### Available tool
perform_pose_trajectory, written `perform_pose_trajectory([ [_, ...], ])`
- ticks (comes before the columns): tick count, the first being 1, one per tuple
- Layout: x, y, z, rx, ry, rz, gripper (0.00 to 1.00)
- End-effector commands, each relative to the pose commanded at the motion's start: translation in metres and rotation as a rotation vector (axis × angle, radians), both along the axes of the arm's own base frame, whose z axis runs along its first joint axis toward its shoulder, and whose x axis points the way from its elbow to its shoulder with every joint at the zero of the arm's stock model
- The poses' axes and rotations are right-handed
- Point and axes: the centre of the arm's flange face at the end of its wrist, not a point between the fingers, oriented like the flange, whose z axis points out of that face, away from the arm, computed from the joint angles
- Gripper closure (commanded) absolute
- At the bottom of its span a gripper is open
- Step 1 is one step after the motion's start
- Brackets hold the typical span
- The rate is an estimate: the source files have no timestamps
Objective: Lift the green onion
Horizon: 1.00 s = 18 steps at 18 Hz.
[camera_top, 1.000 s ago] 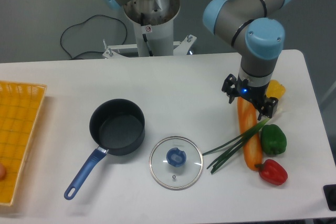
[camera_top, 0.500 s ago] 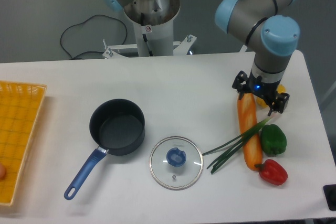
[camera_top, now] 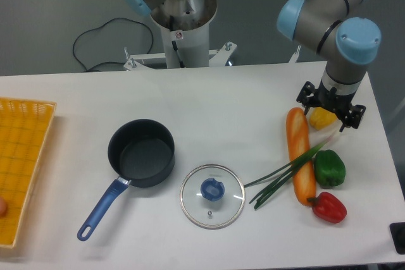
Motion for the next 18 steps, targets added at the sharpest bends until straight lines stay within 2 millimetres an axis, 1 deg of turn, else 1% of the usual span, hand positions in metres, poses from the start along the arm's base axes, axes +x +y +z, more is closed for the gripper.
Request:
perform_pose_trajectory([
  [4, -0.003, 0.001, -0.018, 0.0, -0.009, 0.006, 0.0],
  [8, -0.01, -0.009, -0.029, 0.031, -0.031, 0.009, 0.0],
  [12, -0.018, -0.019, -0.042, 0.03, -0.048, -0.048, 0.0],
  [15, -0.031, -0.025, -0.052, 0.034, -0.055, -0.091, 0.0],
  [18, -0.038, -0.026, -0.057, 0.031, -0.052, -0.148, 0.0],
])
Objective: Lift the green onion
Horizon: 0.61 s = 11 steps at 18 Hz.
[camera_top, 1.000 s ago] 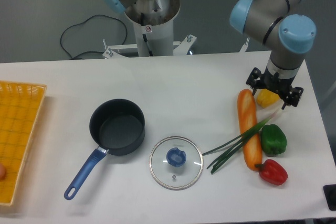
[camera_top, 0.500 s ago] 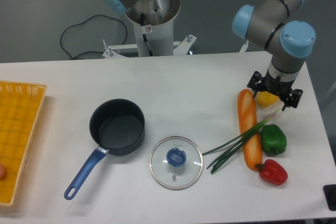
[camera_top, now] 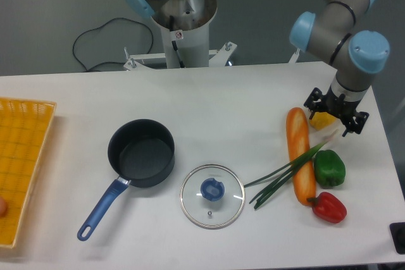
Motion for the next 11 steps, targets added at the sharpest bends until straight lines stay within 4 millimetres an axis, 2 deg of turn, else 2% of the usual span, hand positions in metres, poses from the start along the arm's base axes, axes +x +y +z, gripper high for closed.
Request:
perform_pose_trajectory([
  [11, -0.009, 0.002, -0.02, 0.003, 0.002, -0.025, 0.01],
])
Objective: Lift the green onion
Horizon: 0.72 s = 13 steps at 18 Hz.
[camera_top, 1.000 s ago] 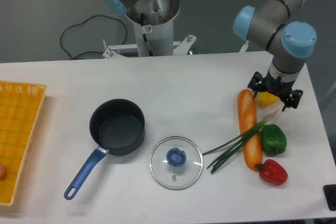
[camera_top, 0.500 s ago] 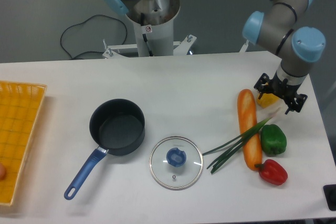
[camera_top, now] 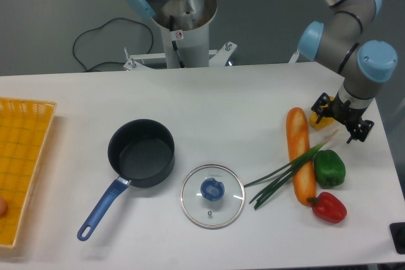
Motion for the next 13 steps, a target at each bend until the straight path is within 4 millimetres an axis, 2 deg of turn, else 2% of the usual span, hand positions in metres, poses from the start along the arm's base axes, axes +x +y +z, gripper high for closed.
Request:
perform_pose_trajectory([
  [13, -0.0009, 0.0013, -0.0062, 0.009, -0.01, 0.003, 0.03],
])
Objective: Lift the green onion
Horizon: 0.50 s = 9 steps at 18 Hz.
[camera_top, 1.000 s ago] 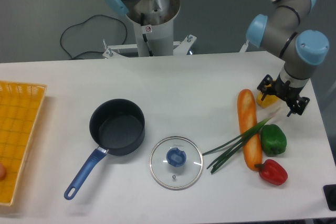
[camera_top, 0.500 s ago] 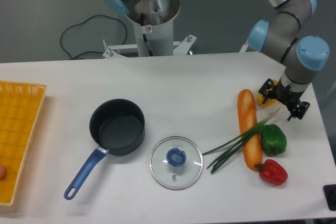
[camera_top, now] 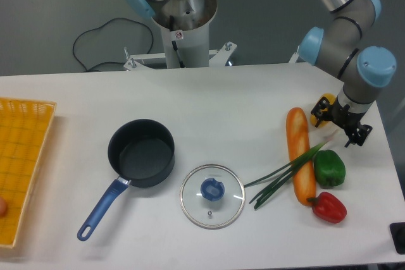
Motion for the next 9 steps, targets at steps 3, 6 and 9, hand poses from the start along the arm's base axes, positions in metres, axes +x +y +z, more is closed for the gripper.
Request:
perform_pose_trajectory([
  [3, -0.0019, 0.0004, 0.0026, 0.001, 0.006, 0.008, 0.03],
  [6, -0.002, 0.0004, 0.0006, 0.001, 0.003, 0.006, 0.03],
  [9, -0.002, 0.0014, -0.0032, 0.0, -0.002, 0.006, 0.04],
])
